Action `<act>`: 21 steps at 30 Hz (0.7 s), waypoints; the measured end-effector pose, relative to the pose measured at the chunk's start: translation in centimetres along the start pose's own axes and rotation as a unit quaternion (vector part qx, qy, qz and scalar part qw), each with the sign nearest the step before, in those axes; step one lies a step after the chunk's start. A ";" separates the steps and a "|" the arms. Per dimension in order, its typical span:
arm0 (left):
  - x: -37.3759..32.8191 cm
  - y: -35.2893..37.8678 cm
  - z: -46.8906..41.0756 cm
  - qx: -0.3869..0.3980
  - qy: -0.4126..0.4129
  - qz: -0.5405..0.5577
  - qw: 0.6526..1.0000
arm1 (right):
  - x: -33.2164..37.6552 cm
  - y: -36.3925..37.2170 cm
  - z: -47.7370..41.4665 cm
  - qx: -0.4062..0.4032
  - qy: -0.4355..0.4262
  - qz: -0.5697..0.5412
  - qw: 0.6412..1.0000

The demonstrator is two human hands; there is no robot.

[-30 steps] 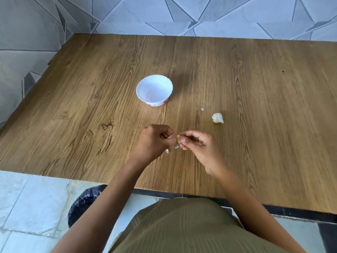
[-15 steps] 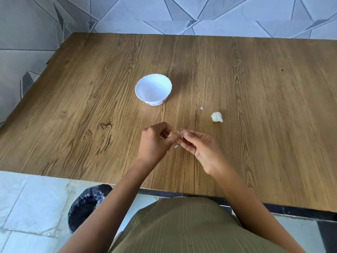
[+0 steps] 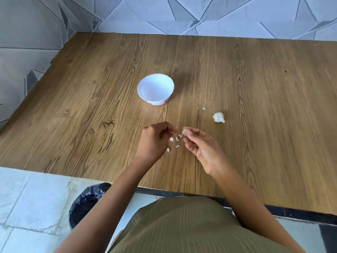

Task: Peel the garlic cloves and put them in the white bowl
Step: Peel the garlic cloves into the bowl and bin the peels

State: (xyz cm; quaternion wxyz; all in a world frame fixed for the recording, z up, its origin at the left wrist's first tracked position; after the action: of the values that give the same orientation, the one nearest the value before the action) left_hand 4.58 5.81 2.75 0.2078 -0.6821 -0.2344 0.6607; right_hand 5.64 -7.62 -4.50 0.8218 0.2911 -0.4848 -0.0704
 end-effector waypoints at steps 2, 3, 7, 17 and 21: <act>0.0 0.4 0.0 0.013 -0.008 0.052 0.999 | 0.0 0.0 0.0 -0.009 -0.010 -0.017 1.000; -0.1 0.8 0.1 0.027 -0.009 0.080 0.996 | 0.0 0.0 0.0 -0.012 -0.015 -0.023 1.000; 0.3 1.1 0.1 0.029 -0.035 0.148 0.988 | 0.6 0.1 0.3 -0.020 -0.065 0.058 0.996; 2.4 2.3 0.9 0.091 -0.128 0.316 0.936 | 4.2 2.3 1.9 0.016 -0.248 0.458 0.853; 3.1 2.4 1.0 0.065 -0.158 0.355 0.919 | 4.7 2.7 2.2 0.010 -0.268 0.456 0.849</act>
State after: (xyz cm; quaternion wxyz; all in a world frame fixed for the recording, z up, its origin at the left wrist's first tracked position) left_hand 3.77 5.64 -1.19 -0.0366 -0.5922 0.0371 0.8041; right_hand 5.84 -8.20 1.30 0.5966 0.0157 -0.7650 0.2420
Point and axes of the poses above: each hand's wrist, its own z-axis away from the middle knuckle, its own y-axis out of the palm, x = y × z, the point moved 9 cm from there along -z, towards the middle knuckle, and after that the axes turned 7 degrees about x, right-handed, at the moved point
